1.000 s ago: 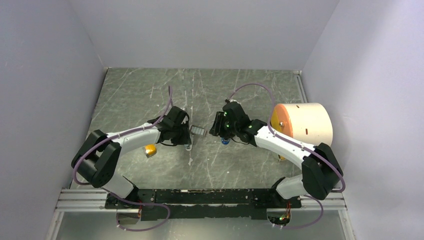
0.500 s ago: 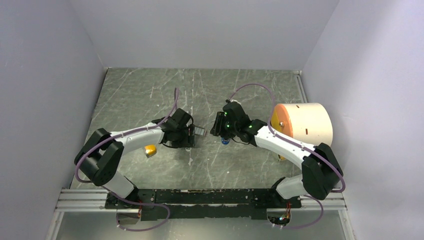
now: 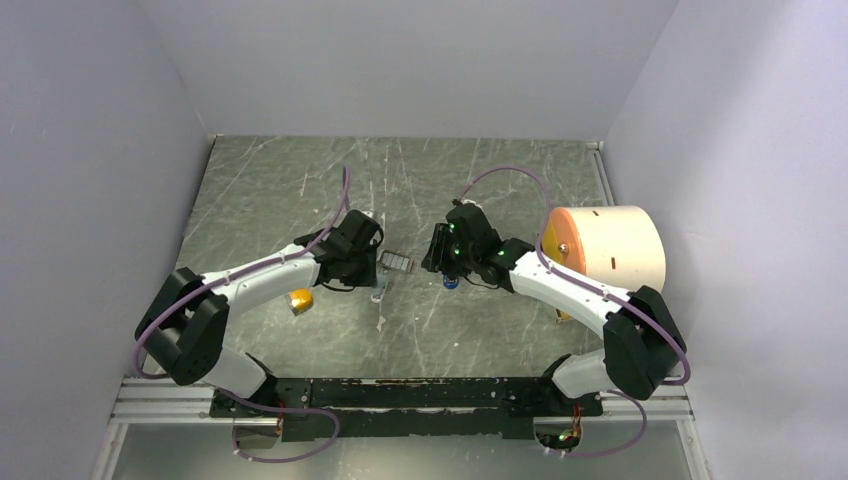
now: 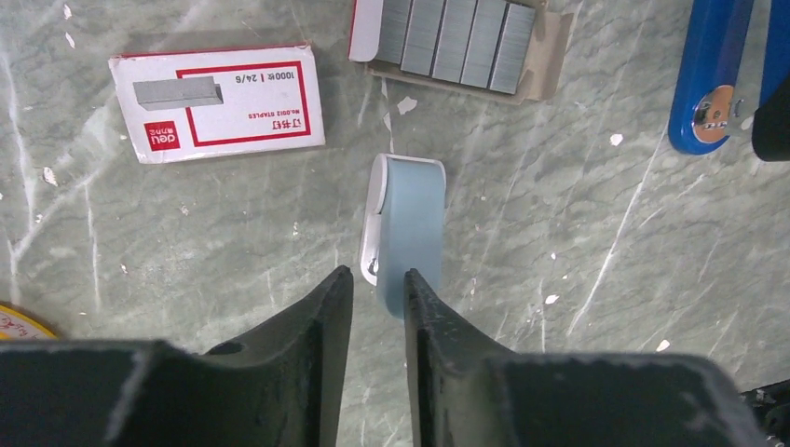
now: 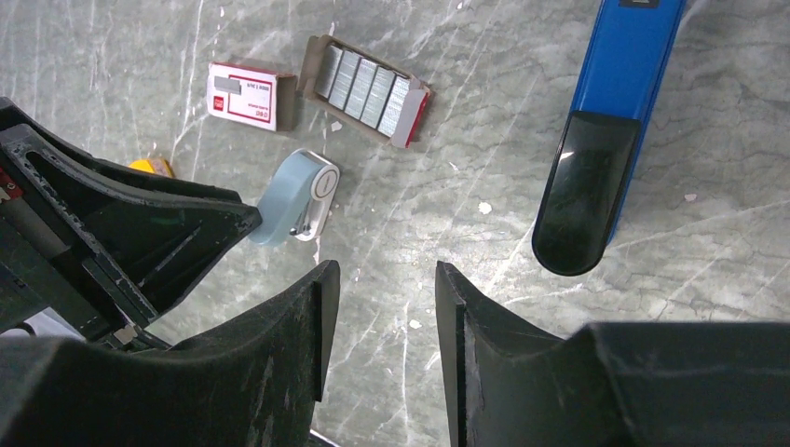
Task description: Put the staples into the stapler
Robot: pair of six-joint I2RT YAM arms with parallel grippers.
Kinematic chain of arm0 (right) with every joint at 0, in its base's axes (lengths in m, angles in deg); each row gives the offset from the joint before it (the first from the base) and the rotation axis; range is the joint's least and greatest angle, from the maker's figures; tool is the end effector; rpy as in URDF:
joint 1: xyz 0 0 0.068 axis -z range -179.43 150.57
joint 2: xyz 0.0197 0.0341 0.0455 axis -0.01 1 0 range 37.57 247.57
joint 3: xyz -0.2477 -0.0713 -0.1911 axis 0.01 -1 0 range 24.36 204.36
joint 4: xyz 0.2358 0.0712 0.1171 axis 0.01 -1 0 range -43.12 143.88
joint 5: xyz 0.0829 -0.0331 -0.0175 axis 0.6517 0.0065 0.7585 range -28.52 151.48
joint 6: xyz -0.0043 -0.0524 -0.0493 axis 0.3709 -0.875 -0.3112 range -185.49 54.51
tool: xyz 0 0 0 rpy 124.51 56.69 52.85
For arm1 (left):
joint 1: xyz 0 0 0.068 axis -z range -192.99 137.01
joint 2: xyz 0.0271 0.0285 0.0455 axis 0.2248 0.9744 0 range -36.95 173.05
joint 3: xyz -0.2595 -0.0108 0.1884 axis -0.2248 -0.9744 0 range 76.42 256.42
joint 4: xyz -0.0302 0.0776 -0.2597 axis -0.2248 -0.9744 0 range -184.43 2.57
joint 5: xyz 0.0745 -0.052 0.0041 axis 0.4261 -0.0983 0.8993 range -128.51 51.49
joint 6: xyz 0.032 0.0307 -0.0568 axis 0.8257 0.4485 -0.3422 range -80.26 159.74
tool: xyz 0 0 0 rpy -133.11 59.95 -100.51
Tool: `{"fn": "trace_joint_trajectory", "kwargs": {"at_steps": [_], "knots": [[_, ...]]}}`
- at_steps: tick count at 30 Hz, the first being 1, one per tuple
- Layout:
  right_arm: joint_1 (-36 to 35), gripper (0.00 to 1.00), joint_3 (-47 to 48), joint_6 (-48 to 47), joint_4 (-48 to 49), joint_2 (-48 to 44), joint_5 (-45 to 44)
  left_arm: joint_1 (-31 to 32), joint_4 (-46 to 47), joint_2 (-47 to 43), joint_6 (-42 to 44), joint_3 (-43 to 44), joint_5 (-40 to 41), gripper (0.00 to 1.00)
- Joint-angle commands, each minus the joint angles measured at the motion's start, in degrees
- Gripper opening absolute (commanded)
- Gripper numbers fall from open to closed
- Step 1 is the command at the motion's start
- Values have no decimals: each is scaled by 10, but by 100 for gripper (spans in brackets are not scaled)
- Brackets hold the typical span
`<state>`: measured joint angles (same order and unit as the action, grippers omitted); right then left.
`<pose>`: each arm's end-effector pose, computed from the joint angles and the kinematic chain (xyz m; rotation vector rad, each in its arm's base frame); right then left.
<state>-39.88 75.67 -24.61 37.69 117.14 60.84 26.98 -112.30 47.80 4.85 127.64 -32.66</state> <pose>0.2389 0.2029 0.2593 0.0149 2.4511 0.6602 0.2404 -0.1937 0.2201 0.0784 2.6212 -0.3448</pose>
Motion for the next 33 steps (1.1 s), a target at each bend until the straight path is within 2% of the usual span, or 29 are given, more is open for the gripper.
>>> {"fn": "trace_joint_trajectory", "kwargs": {"at_steps": [1,7,12,18,20,24,28,33], "knots": [[6,46,-2,-2,-5,2,-7,4,-12,-5,6,5,-6,29],[6,46,-2,-1,-4,11,-7,4,2,32,14,-14,-52,19],[6,45,-2,0,-4,17,-5,5,15,50,14,-33,-64,16],[6,45,-3,3,-2,22,-2,11,23,70,4,-57,-59,13],[6,45,-4,3,-2,22,-2,35,34,77,-8,-74,-14,11],[6,45,-3,5,-2,19,-4,49,51,96,-30,-94,-1,9],[6,45,-1,4,-7,14,-6,49,53,73,-36,-86,12,9],[6,45,7,2,-17,5,-11,49,27,24,-25,-29,37,16]]}}
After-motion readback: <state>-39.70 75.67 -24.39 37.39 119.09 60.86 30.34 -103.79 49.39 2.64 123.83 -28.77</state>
